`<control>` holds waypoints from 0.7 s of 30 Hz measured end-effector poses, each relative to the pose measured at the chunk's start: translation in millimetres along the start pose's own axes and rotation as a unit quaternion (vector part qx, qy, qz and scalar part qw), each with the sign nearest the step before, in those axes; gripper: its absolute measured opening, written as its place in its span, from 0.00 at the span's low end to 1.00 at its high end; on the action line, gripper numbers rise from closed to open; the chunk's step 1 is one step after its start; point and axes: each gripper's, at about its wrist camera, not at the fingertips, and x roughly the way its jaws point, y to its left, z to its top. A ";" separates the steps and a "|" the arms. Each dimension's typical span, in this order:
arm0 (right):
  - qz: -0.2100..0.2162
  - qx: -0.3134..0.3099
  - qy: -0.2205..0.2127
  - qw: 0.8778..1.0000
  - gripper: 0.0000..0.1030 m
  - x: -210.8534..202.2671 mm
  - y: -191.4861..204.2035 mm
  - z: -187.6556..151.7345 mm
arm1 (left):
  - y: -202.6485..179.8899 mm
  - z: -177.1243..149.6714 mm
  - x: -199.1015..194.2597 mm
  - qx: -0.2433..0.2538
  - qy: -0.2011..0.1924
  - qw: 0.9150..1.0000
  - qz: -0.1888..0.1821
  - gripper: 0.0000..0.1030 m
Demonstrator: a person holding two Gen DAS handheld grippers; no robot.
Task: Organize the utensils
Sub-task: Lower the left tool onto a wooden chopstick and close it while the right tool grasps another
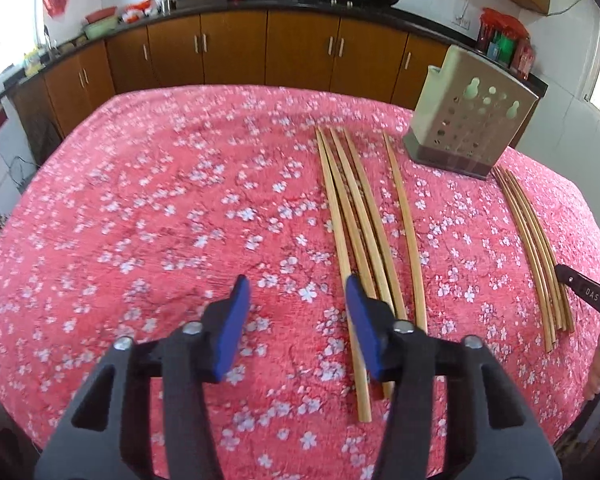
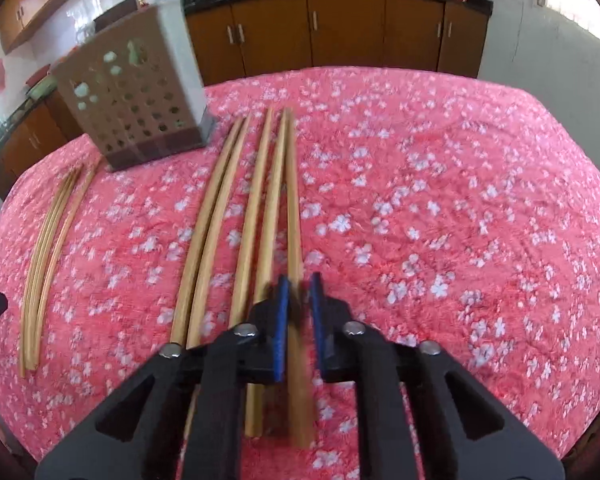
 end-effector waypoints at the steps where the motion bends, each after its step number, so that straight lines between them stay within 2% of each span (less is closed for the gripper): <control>1: -0.005 -0.001 -0.003 1.000 0.08 0.9 -1.7 1.5 | -0.4 1.4 3.3 -0.002 0.006 1.000 -0.006 0.38; 3: -0.023 0.000 -0.007 1.000 0.08 2.2 -5.4 3.5 | -1.6 4.1 8.8 -0.005 0.012 1.000 -0.015 0.30; 6: -0.024 0.004 -0.011 1.000 0.07 3.8 -9.2 5.1 | -4.0 7.5 15.0 -0.007 0.021 0.999 -0.034 0.23; 11: -0.031 -0.007 -0.019 0.999 0.08 5.1 -5.9 5.3 | -10.3 10.5 21.8 -0.004 0.034 0.998 -0.050 0.17; 16: -0.028 -0.003 -0.021 0.999 0.08 2.9 -7.5 3.8 | -19.6 11.0 28.9 0.015 0.042 0.998 -0.043 0.10; 21: -0.030 -0.015 -0.027 0.999 0.08 0.3 -4.1 -0.5 | -22.4 21.3 39.1 0.033 0.036 0.999 -0.022 0.09</control>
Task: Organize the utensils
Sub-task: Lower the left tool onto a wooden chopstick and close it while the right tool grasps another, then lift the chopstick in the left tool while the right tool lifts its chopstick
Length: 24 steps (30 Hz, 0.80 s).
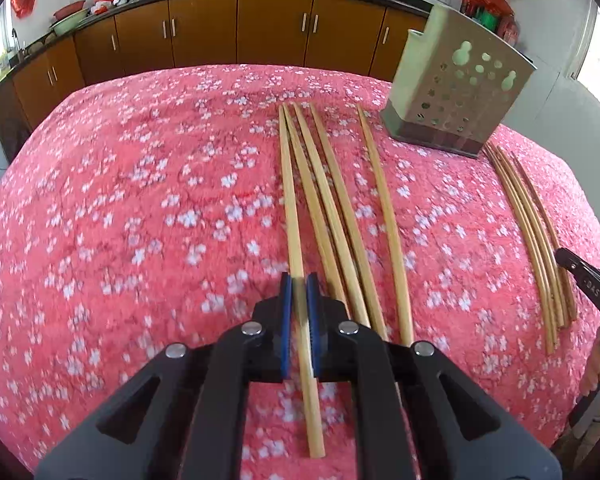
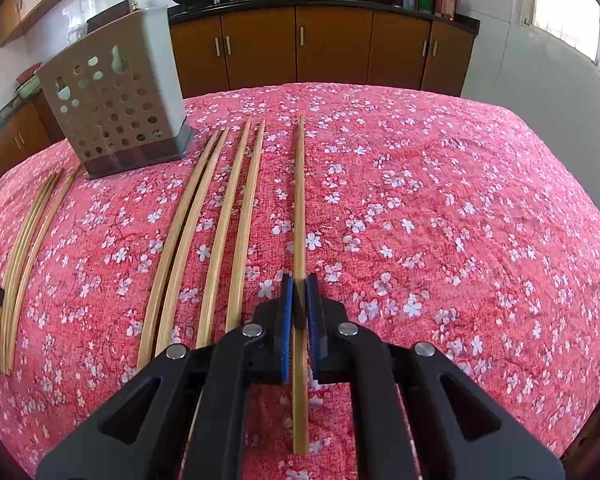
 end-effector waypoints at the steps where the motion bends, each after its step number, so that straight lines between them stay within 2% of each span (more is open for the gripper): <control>1: 0.000 -0.004 0.000 1.000 0.08 0.4 0.2 0.6 | 2.8 4.2 2.2 -0.001 -0.001 1.000 0.003 0.09; 4: -0.008 -0.004 -0.004 1.000 0.08 5.4 -3.3 8.5 | 15.5 23.9 13.6 -0.012 -0.006 1.000 0.019 0.09; 8: -0.016 0.012 -0.014 1.000 0.08 14.2 -13.8 19.1 | 29.3 39.0 23.6 -0.023 -0.022 0.999 0.014 0.09; 11: -0.011 0.022 -0.014 1.000 0.08 16.8 -17.7 21.7 | 32.5 38.9 25.2 -0.016 -0.040 0.999 0.010 0.11; 15: -0.006 0.025 -0.015 1.000 0.08 19.2 -18.8 22.0 | 40.1 38.8 24.8 -0.023 -0.042 0.999 -0.002 0.11; 19: -0.008 0.018 -0.009 1.000 0.08 15.7 -18.5 16.9 | 38.0 29.5 16.3 -0.005 -0.041 0.999 0.022 0.11; 24: -0.006 0.021 -0.008 1.000 0.08 14.4 -18.4 16.3 | 45.6 20.5 8.1 -0.021 -0.043 0.999 0.013 0.11</control>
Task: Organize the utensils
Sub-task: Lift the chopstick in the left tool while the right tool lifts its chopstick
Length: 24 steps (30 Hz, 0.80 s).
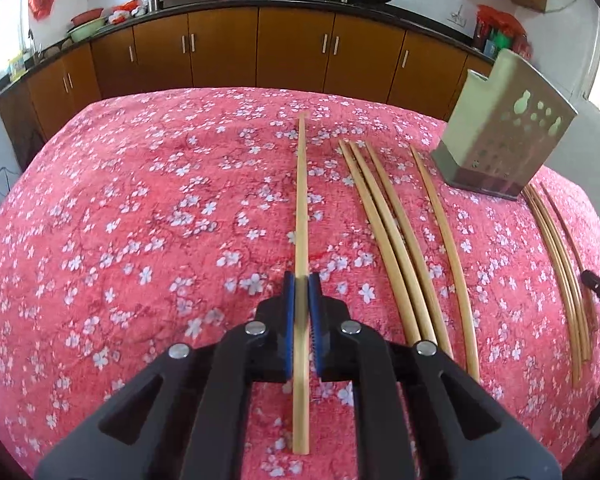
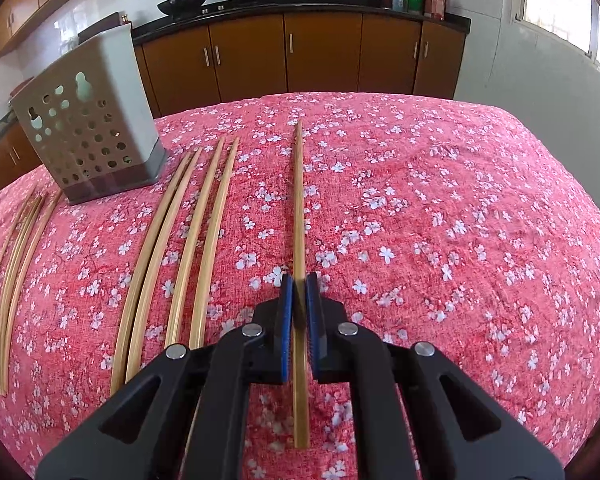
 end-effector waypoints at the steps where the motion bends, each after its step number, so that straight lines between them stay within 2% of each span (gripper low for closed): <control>1: -0.003 -0.001 0.002 1.000 0.08 -0.1 0.4 0.1 | 0.9 -0.9 -0.5 -0.001 0.000 1.000 0.000 0.11; 12: -0.008 -0.006 0.002 1.000 0.09 -0.8 1.4 0.7 | -5.6 -3.1 0.9 0.002 -0.001 1.000 0.006 0.11; 21: 0.002 -0.003 0.002 1.000 0.08 -4.8 -1.1 -3.4 | -7.8 -11.0 -5.2 0.018 -0.002 0.999 0.028 0.08; 22: 0.004 0.001 -0.003 1.000 0.08 -8.9 -2.8 -2.8 | -9.5 -10.5 -7.1 0.025 -0.001 0.999 0.039 0.08; 24: 0.010 0.007 -0.024 1.000 0.08 -21.2 -6.3 0.6 | -8.2 -8.4 -14.5 0.024 -0.010 0.999 0.036 0.08</control>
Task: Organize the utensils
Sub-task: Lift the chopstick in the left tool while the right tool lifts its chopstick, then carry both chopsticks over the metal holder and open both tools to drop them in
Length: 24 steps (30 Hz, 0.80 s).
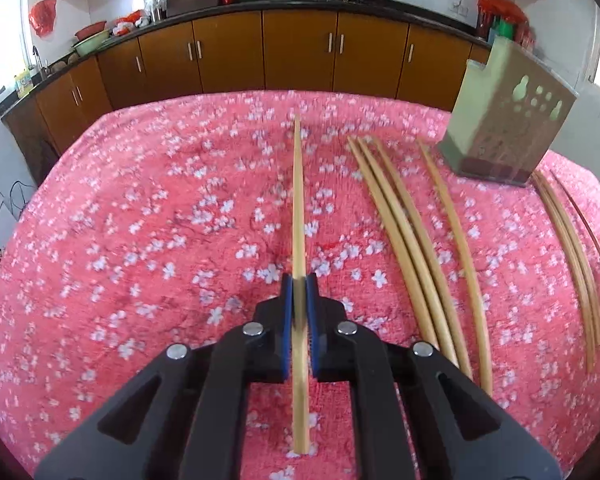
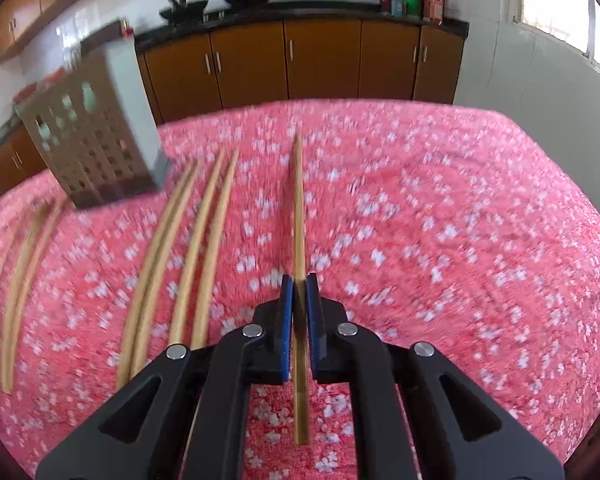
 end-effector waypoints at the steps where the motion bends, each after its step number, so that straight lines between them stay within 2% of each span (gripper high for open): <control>1: 0.001 0.000 -0.012 1.000 0.08 -6.6 -0.8 3.0 | 2.1 2.9 -8.7 -0.002 -0.012 1.000 0.001 0.08; 7: -0.008 -0.016 -0.114 0.993 0.08 -61.3 0.7 34.1 | 14.3 30.4 -58.3 -0.018 -0.082 0.996 -0.003 0.08; 11: -0.007 -0.020 -0.162 0.987 0.07 -86.5 5.3 53.3 | 19.0 57.7 -93.1 -0.028 -0.133 0.991 -0.010 0.08; 16: -0.003 -0.025 -0.186 0.982 0.07 -98.1 9.0 70.2 | 14.9 81.4 -115.2 -0.022 -0.163 0.986 -0.013 0.08; 24: 0.014 -0.018 -0.199 0.980 0.07 -109.8 12.2 82.9 | 8.5 93.0 -128.4 0.000 -0.171 0.985 -0.018 0.08</control>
